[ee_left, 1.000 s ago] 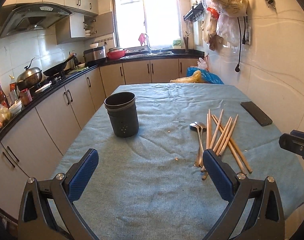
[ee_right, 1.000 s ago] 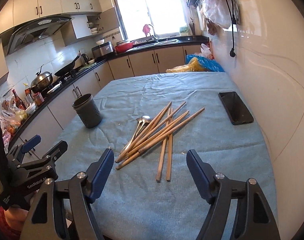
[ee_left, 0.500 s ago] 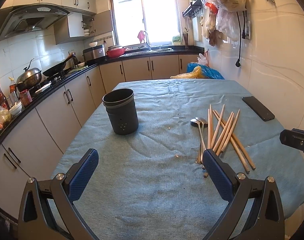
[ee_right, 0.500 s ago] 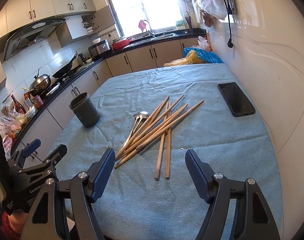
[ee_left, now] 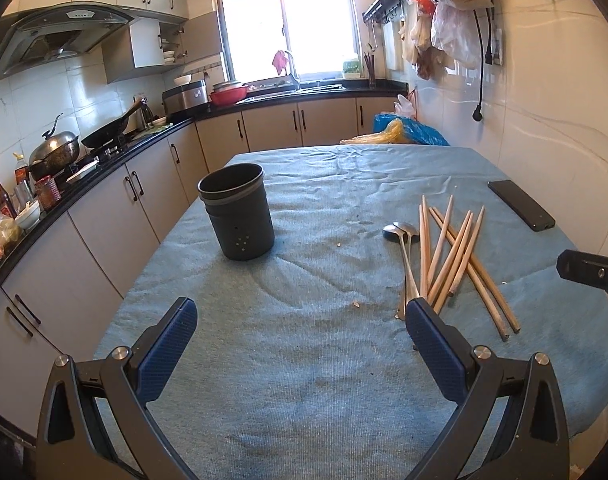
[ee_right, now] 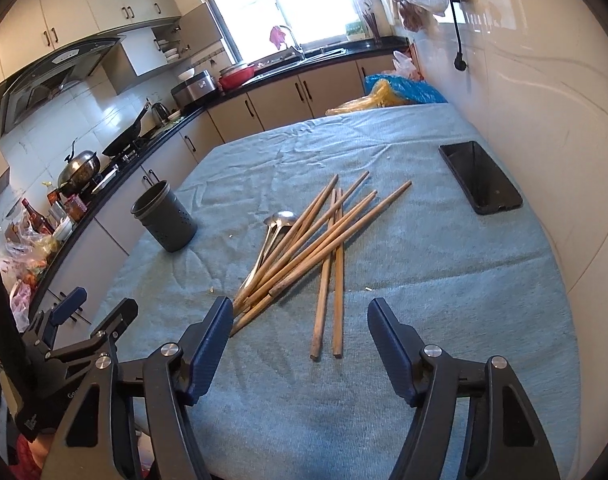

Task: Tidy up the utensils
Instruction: 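Move both tools toward the pile of wooden chopsticks and spoons, then grasp the metal spoons with the left tool while the right tool grasps a wooden chopstick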

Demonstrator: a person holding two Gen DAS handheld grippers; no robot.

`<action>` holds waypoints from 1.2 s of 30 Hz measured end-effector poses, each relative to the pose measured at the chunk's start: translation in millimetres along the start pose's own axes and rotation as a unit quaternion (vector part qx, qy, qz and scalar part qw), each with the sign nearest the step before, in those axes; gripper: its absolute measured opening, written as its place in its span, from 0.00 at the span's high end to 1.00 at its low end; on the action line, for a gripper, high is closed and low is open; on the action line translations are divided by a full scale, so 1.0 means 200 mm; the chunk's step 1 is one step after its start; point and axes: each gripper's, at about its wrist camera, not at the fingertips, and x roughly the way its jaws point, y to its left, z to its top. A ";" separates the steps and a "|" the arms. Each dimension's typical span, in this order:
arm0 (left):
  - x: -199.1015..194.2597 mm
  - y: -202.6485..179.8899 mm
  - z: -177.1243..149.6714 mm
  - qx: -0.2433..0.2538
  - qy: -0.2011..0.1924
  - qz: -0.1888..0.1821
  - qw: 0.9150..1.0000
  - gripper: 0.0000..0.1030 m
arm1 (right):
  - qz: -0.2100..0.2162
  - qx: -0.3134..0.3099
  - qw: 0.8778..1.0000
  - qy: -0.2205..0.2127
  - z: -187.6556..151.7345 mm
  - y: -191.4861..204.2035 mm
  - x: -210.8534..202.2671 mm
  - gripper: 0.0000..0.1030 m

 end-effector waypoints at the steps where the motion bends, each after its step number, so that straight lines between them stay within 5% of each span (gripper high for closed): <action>1: 0.01 0.00 0.00 0.000 0.002 -0.001 1.000 0.00 | 0.000 0.001 1.000 0.002 0.00 0.00 0.01 0.28; 18: 0.18 -0.03 0.00 0.008 0.041 -0.004 0.999 0.00 | 0.004 0.041 0.999 0.032 0.09 -0.13 0.18 0.28; 22: 0.23 0.00 0.03 0.000 0.057 -0.026 0.998 0.01 | 0.006 0.049 0.998 0.042 0.14 -0.17 0.22 0.41; 30: 0.34 0.05 0.07 -0.020 0.110 -0.074 0.991 0.49 | 0.009 0.121 0.989 0.090 0.37 -0.37 0.48 0.66; 36: 0.38 0.08 0.07 -0.022 0.125 -0.091 0.988 0.54 | -0.031 0.178 0.974 0.137 0.49 -0.51 0.76 0.71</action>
